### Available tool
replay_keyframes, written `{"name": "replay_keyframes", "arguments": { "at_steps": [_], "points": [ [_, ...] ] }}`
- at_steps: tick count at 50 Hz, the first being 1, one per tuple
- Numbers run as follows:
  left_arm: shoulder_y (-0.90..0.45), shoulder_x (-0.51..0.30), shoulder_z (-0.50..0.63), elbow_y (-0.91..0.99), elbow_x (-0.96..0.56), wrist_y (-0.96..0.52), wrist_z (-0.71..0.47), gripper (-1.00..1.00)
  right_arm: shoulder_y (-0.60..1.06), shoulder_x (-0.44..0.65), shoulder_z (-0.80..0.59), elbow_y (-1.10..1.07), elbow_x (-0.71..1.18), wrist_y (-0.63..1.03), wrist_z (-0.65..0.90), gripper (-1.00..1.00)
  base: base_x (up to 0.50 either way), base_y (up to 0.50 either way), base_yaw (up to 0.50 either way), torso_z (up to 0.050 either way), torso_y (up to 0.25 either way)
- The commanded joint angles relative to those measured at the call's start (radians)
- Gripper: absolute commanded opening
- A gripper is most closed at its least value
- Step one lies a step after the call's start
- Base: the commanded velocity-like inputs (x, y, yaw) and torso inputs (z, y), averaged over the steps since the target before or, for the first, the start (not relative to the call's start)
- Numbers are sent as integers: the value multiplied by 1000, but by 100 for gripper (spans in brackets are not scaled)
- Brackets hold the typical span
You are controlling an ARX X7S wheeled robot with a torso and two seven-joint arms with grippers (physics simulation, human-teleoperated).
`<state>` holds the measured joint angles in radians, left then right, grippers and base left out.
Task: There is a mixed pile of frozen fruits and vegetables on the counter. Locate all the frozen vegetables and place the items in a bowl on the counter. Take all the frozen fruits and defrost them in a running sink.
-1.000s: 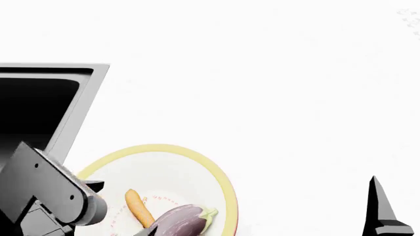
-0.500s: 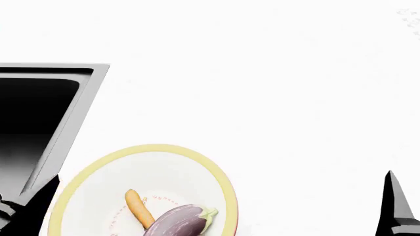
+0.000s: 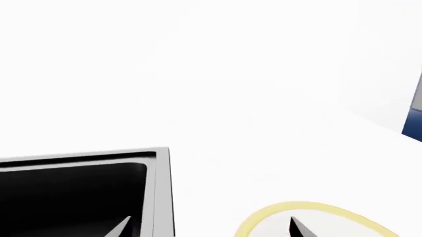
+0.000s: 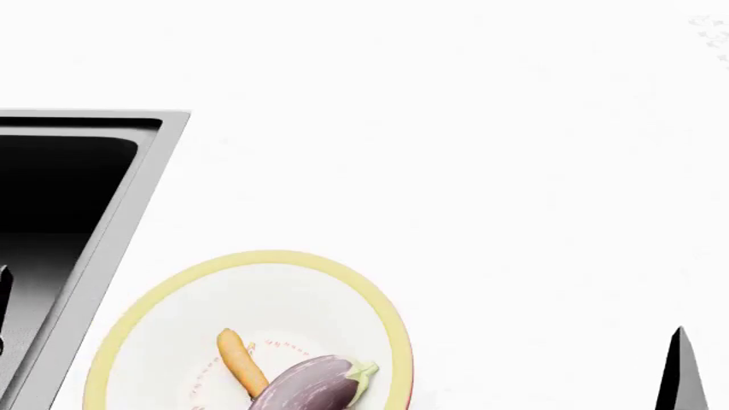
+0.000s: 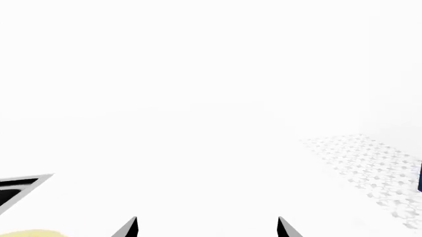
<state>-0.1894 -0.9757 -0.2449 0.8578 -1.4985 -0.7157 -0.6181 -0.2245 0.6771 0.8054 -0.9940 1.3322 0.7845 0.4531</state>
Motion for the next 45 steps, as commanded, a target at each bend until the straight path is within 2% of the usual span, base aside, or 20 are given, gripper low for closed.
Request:
{"name": "replay_keyframes", "arguments": {
  "at_steps": [1,5,8,17,19,25,33,41,45],
  "points": [
    [36,-7,-52,5,14,16,-4,100,-16,11,5,-49,1,-17,83,100,0,0,0,0,0],
    [26,4,-61,3,9,31,-18,100,-46,46,-31,-51,-16,-100,101,100,159,53,0,0,0],
    [36,3,-79,5,-6,38,-30,100,-37,44,-82,-40,-96,-93,98,100,247,142,0,0,0],
    [68,23,-81,21,23,39,-8,100,-80,81,-69,-50,-86,-157,129,100,248,210,0,0,0],
    [61,-7,-111,20,-45,50,-27,100,-89,96,-81,-50,-92,-171,143,100,119,223,0,0,0],
    [83,-12,-144,32,-75,58,-23,100,-131,144,-91,-50,-85,-237,179,100,-260,443,0,0,2],
    [64,-9,-118,28,-60,53,-28,100,-145,179,-134,-51,-97,-296,193,100,-233,498,0,0,0],
    [84,-15,-149,32,-81,58,-23,100,-256,289,-188,-52,-141,-458,247,100,-66,500,0,0,0],
    [102,7,-150,37,-51,57,-5,100,-340,365,-205,-52,-177,-558,288,100,0,500,0,0,0]
  ]
}}
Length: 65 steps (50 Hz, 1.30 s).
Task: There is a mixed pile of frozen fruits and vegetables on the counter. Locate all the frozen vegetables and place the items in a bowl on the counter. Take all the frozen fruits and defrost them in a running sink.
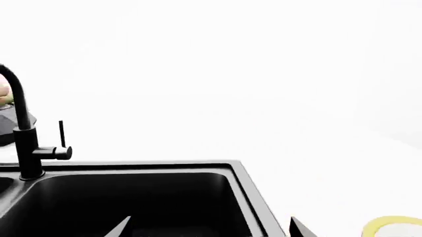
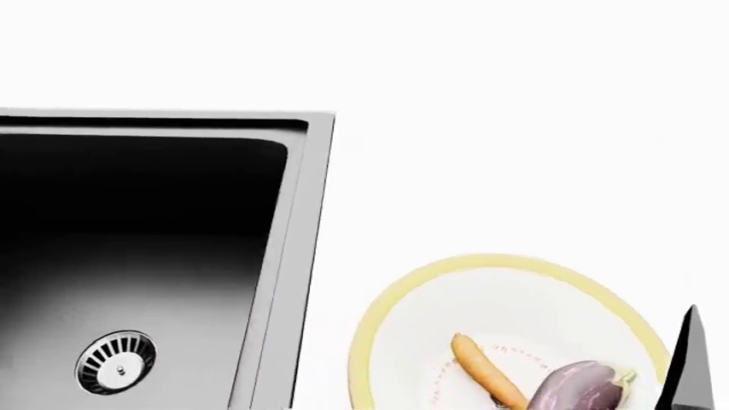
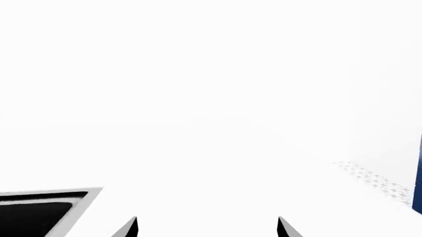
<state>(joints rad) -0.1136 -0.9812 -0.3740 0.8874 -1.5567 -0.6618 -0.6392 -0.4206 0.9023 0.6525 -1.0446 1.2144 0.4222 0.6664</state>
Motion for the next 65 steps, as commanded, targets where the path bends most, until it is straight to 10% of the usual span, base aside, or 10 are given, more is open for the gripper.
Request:
{"name": "replay_keyframes", "arguments": {
  "at_steps": [1,65],
  "points": [
    [25,12,-20,8,7,4,14,100,-173,164,-54,-2,-69,-231,88,100,0,500,0,0,0],
    [31,-17,-41,10,-47,-2,15,100,-274,283,-120,11,-136,-390,160,100,-36,500,0,0,0]
  ]
}}
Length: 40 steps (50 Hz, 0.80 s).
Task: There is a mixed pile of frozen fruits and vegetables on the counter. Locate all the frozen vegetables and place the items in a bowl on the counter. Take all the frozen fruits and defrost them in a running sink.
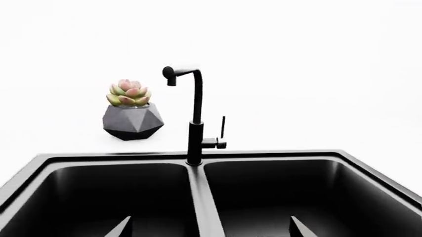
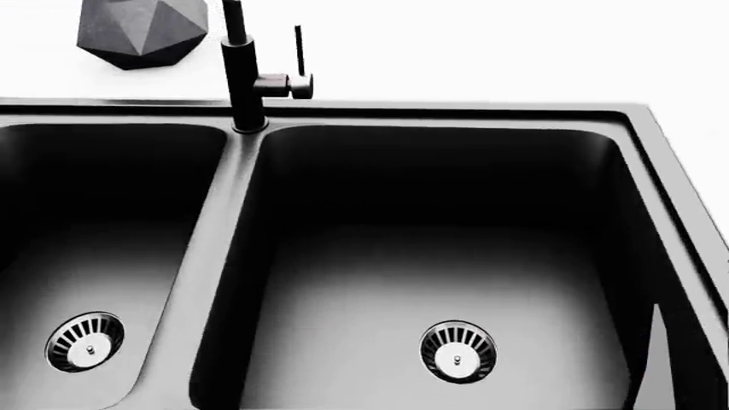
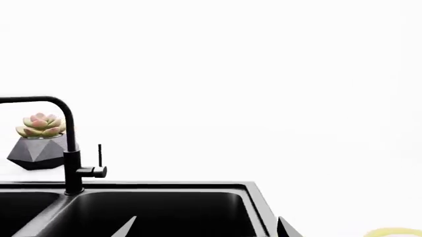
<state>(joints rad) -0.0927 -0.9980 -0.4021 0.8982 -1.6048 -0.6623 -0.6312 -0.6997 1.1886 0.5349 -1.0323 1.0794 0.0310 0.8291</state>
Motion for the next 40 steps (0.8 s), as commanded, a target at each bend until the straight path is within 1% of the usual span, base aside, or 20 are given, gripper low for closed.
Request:
{"name": "replay_keyframes", "arguments": {
  "at_steps": [1,5,6,7,8,10,25,27,29,30,31,34,36,37,40],
  "points": [
    [7,1,-8,-1,2,-2,6,100,4,-4,0,-1,-1,2,-3,100,0,500,0,0,0],
    [6,0,-7,2,2,-2,4,100,-3,-4,7,-4,0,3,-2,100,0,500,0,0,0],
    [19,16,-7,5,24,-4,15,100,-3,-4,7,-4,0,3,-2,100,0,500,0,0,0],
    [-4,5,8,2,7,-3,-1,100,-2,-4,4,-4,0,0,-3,100,0,500,0,0,0],
    [1,26,30,10,46,-11,11,100,3,2,-5,-3,-11,2,3,100,0,500,0,0,0],
    [0,27,31,8,46,-10,11,100,4,6,-7,-4,-13,2,7,100,0,500,0,0,0],
    [1,30,33,10,50,-10,13,100,5,18,-18,-3,-16,-4,14,100,0,500,0,0,0],
    [9,4,-1,8,12,-6,10,100,3,19,-16,-3,-16,-4,15,100,0,500,0,0,0],
    [15,26,14,11,46,-10,21,100,0,17,-14,-3,-17,-6,14,100,0,500,0,0,0],
    [7,8,7,8,20,-8,12,100,2,20,-18,-2,-19,-5,16,100,0,500,0,0,0],
    [12,16,10,9,34,-10,17,100,3,21,-21,-2,-19,-5,17,100,0,500,0,0,0],
    [10,2,-2,9,11,-7,10,100,6,24,-28,-1,-24,-7,18,100,0,500,0,0,0],
    [9,6,2,6,18,-8,14,100,4,22,-24,-1,-23,-8,16,100,0,500,0,0,0],
    [21,23,7,9,47,-11,27,100,5,22,-25,-1,-22,-10,14,100,0,500,0,0,0],
    [16,27,17,12,51,-12,25,100,8,26,-33,-2,-24,-11,17,100,0,500,0,0,0]
  ]
}}
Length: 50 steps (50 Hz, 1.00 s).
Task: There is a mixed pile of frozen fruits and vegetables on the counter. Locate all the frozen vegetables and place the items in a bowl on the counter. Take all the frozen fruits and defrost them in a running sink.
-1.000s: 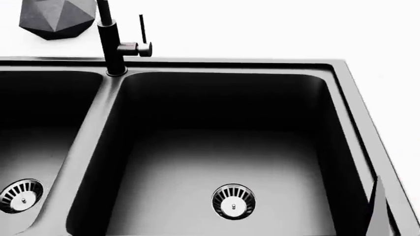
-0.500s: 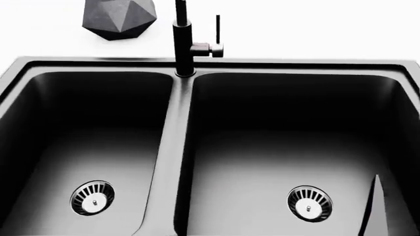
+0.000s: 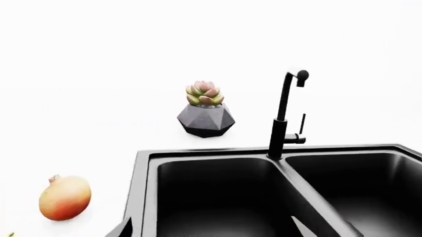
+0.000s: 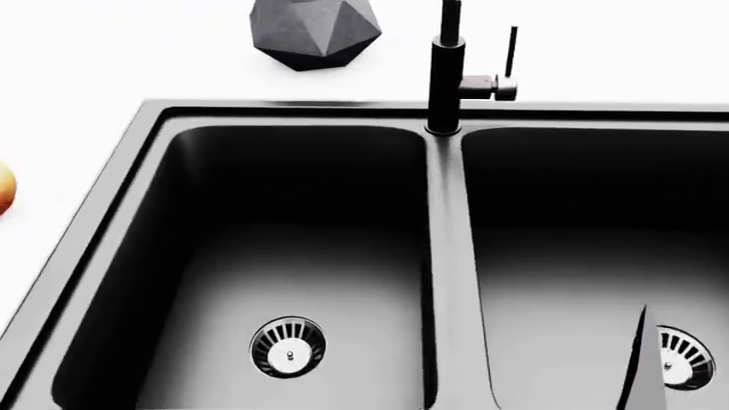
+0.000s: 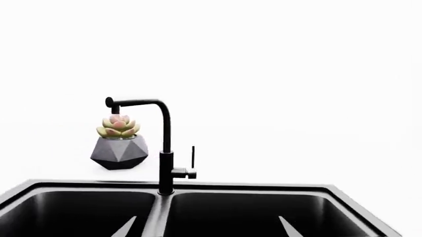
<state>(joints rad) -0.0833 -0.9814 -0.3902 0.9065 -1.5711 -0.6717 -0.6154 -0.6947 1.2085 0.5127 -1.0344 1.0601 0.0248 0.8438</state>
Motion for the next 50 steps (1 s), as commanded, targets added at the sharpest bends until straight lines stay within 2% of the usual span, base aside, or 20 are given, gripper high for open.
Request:
{"name": "replay_keyframes", "arguments": {
  "at_steps": [1,6,10,12,14,23,31,50],
  "points": [
    [-12,-9,6,1,-16,1,-9,100,3,5,-10,0,-5,-6,3,100,0,500,0,0,0],
    [10,10,-2,6,13,-1,7,100,1,11,-13,-2,-7,-9,7,100,-1,500,0,0,0],
    [-15,-9,7,0,-16,0,-12,100,2,17,-19,-2,-9,-17,9,100,0,500,0,0,0],
    [0,14,13,7,21,-3,4,100,0,18,-19,-1,-11,-16,10,100,-1,500,0,0,0],
    [-14,-8,7,0,-9,0,-7,100,-2,16,-17,0,-12,-16,10,100,-1,500,0,0,0],
    [0,13,15,-1,23,-4,6,100,24,39,-65,6,-20,-28,23,100,-1,500,0,0,0],
    [-21,-8,21,4,-13,-1,-14,100,26,36,-67,6,-20,-28,21,100,8,493,0,0,0],
    [1,-13,-13,4,-22,1,-3,100,35,54,-91,0,-33,-17,37,100,391,53,0,0,0]
  ]
}}
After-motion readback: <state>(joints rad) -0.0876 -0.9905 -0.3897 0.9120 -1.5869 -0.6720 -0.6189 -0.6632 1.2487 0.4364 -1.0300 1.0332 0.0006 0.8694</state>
